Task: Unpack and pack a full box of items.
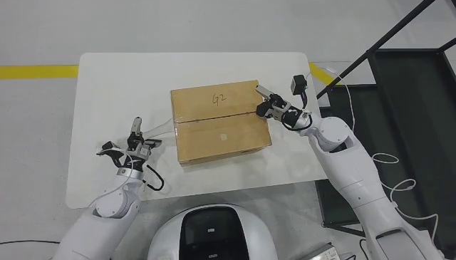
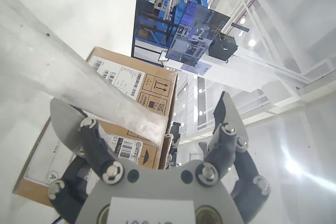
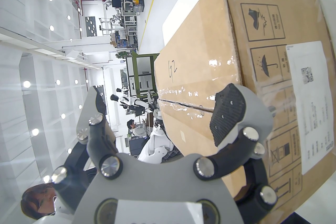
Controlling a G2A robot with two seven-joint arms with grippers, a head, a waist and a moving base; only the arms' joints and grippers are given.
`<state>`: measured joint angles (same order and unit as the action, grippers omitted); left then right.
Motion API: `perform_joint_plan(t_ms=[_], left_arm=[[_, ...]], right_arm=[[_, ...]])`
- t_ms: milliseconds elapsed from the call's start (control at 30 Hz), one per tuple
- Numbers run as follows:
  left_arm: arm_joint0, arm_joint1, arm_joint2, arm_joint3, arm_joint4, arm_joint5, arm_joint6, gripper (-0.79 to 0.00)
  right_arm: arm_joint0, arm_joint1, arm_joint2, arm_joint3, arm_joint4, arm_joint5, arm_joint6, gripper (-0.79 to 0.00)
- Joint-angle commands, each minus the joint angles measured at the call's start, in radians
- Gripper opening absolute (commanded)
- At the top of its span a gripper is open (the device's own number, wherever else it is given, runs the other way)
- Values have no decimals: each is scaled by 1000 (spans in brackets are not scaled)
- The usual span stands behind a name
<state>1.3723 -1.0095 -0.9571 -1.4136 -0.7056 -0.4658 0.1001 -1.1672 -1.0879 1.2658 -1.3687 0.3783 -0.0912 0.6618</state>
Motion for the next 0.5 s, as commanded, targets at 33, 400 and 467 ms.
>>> perform_joint_plan(t_ms=[33, 400, 467], left_arm=[[0, -8, -5, 13, 10, -11, 15, 0], [33, -28, -55, -1, 16, -12, 25, -785], [47, -29, -65, -18, 24, -19, 22, -785]], right_arm=[[0, 0, 0, 0, 0, 0, 0, 0], [0, 0, 0, 0, 0, 0, 0, 0], [0, 0, 0, 0, 0, 0, 0, 0]])
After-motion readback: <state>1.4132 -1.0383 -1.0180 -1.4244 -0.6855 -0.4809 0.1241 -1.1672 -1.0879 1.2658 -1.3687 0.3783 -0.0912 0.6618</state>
